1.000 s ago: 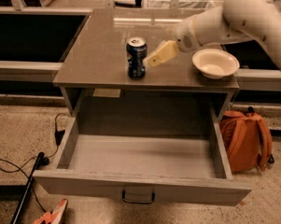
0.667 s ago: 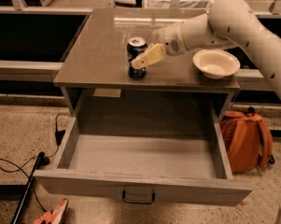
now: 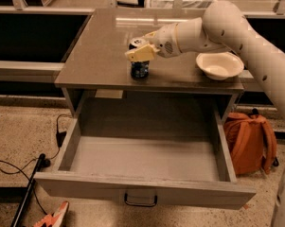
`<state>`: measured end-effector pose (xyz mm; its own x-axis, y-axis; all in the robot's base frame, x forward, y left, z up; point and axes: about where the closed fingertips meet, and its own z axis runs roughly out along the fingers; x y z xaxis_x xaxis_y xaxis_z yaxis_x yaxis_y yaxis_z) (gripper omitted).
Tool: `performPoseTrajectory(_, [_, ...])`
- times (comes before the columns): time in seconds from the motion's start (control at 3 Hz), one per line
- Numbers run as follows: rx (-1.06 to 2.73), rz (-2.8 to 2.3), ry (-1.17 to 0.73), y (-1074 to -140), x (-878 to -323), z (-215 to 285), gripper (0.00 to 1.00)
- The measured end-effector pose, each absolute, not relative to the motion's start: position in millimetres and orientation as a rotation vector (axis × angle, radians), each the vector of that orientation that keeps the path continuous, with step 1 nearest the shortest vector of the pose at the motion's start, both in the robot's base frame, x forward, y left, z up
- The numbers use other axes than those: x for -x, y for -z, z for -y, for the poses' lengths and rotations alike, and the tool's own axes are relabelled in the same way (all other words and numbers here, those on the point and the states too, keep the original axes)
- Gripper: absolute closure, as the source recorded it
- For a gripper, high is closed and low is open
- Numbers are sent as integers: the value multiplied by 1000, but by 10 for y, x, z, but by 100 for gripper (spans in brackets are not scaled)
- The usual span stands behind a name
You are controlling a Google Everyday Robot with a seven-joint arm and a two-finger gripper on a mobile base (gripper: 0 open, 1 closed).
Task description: Place pepsi can into top drawer
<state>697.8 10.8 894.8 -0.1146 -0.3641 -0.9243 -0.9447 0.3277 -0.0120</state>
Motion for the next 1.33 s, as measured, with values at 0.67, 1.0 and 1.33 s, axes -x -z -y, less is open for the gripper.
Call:
performPoseTrajectory(0.67, [1271,-1603,-807,-9126,-6904,-220,96])
performPoseTrajectory(1.0, [1406,-1497,-746,-9459,-6543,-329,100])
performPoseTrajectory(1.33, [1464,-1449,-694,-9628,-5975,-387,100])
